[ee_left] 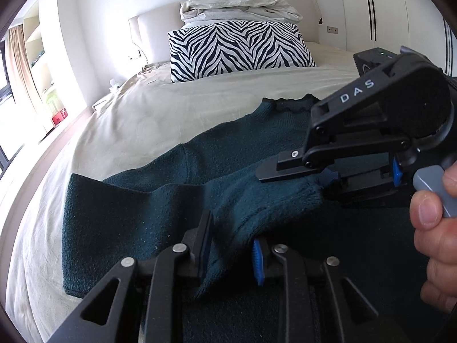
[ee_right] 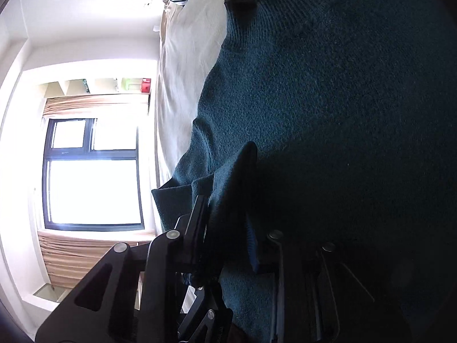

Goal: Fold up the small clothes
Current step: 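Fold the sleeve and side across the body with the left gripper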

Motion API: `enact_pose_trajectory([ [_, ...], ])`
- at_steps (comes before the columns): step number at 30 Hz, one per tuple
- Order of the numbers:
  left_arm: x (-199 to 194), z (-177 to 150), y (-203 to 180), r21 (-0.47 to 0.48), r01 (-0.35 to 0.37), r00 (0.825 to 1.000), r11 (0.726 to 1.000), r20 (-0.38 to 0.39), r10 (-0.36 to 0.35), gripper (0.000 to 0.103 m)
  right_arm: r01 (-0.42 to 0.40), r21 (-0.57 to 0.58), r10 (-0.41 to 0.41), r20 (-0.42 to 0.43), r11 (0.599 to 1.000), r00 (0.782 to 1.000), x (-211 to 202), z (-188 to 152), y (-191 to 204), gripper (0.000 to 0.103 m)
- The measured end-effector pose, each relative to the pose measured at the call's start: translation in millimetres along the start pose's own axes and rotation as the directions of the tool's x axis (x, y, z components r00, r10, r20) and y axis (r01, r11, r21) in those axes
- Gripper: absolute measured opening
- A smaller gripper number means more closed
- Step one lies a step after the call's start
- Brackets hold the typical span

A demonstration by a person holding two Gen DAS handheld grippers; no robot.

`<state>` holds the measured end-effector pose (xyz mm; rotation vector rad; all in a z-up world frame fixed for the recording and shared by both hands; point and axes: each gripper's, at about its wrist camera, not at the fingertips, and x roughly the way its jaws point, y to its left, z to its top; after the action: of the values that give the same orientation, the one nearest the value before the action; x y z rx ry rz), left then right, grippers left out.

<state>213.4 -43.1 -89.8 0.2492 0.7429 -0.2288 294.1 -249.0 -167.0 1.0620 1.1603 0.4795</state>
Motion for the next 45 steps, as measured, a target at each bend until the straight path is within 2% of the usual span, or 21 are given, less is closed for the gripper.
enact_pose_trajectory([
  [2, -6.7, -1.7, 12.5, -0.062, 0.046, 0.999, 0.997, 0.004, -0.046, 0.053, 0.042, -0.047, -0.041, 0.021, 0.998, 0.999, -8.7, 2.2, 8.7, 0.008],
  [4, -16.4, -2.7, 27.5, -0.133, 0.116, 0.993, 0.984, 0.018, -0.115, 0.057, 0.075, -0.095, -0.070, 0.055, 0.993, 0.996, -23.4, 6.1, 18.8, 0.007],
  [8, -32.5, -4.5, 59.1, -0.259, 0.211, 0.977, 0.942, 0.045, -0.206, 0.056, 0.125, -0.152, -0.104, 0.139, 0.980, 0.985, -65.8, 19.2, 30.5, 0.007],
  [12, -40.2, -3.5, 101.7, -0.397, 0.270, 0.962, 0.877, 0.083, -0.259, 0.054, 0.203, -0.168, -0.167, 0.206, 0.964, 0.964, -111.6, 31.8, 23.9, 0.007],
  [17, -32.9, 0.2, 150.5, -0.529, 0.297, 0.953, 0.795, 0.107, -0.285, 0.042, 0.263, -0.115, -0.226, 0.262, 0.958, 0.938, -156.3, 42.8, -16.0, 0.007],
  [20, -26.8, 6.0, 167.9, -0.566, 0.321, 0.944, 0.759, 0.127, -0.304, 0.042, 0.262, -0.078, -0.230, 0.286, 0.962, 0.930, -191.5, 38.5, -47.6, 0.007],
  [24, -8.3, 15.7, 171.8, -0.583, 0.391, 0.911, 0.712, 0.135, -0.390, 0.042, 0.258, -0.028, -0.238, 0.297, 0.966, 0.925, -212.2, 32.1, -75.2, 0.007],
  [26, 7.9, 20.9, 168.0, -0.592, 0.428, 0.886, 0.683, 0.125, -0.447, 0.042, 0.264, -0.017, -0.248, 0.288, 0.964, 0.925, -209.3, 32.4, -85.1, 0.007],
  [27, 16.5, 22.4, 167.0, -0.603, 0.445, 0.872, 0.662, 0.122, -0.475, 0.042, 0.265, -0.013, -0.251, 0.285, 0.964, 0.925, -198.6, 33.7, -84.4, 0.007],
  [28, 26.4, 23.5, 166.0, -0.617, 0.469, 0.850, 0.632, 0.120, -0.513, 0.042, 0.262, -0.008, -0.249, 0.284, 0.965, 0.926, -199.2, 33.4, -87.4, 0.007],
  [29, 37.1, 23.9, 166.4, -0.635, 0.494, 0.824, 0.593, 0.125, -0.553, 0.042, 0.258, -0.003, -0.246, 0.285, 0.966, 0.926, -192.5, 36.5, -90.2, 0.007],
  [30, 47.3, 23.2, 168.1, -0.656, 0.506, 0.807, 0.559, 0.132, -0.575, 0.042, 0.251, 0.002, -0.241, 0.285, 0.968, 0.928, -192.8, 36.4, -92.5, 0.007],
  [32, 62.6, 21.9, 173.5, -0.689, 0.499, 0.802, 0.526, 0.136, -0.582, 0.042, 0.246, 0.007, -0.237, 0.288, 0.969, 0.928, -192.2, 35.7, -95.0, 0.007],
  [34, 76.7, 21.8, 174.9, -0.704, 0.514, 0.778, 0.490, 0.142, -0.611, 0.042, 0.243, 0.014, -0.237, 0.291, 0.970, 0.927, -190.5, 36.6, -99.0, 0.007],
  [38, 102.8, 25.6, 169.6, -0.698, 0.500, 0.773, 0.513, 0.092, -0.628, 0.042, 0.248, 0.041, -0.250, 0.285, 0.968, 0.926, -188.7, 38.2, -110.9, 0.007],
  [40, 115.7, 22.2, 169.0, -0.709, 0.488, 0.771, 0.509, 0.076, -0.632, 0.042, 0.246, 0.050, -0.250, 0.284, 0.968, 0.926, -186.9, 38.8, -115.2, 0.007],
  [41, 120.8, 20.9, 169.0, -0.712, 0.493, 0.764, 0.501, 0.078, -0.641, 0.041, 0.245, 0.053, -0.250, 0.284, 0.968, 0.926, -185.3, 39.2, -116.5, 0.007],
  [42, 123.8, 20.4, 169.3, -0.713, 0.493, 0.763, 0.499, 0.078, -0.642, 0.037, 0.244, 0.055, -0.250, 0.284, 0.968, 0.926, -184.6, 39.1, -117.7, 0.007],
  [45, 125.3, 23.3, 169.2, -0.706, 0.494, 0.764, 0.507, 0.073, -0.641, 0.037, 0.237, 0.058, -0.243, 0.286, 0.970, 0.927, -185.4, 37.3, -119.2, 0.007],
])
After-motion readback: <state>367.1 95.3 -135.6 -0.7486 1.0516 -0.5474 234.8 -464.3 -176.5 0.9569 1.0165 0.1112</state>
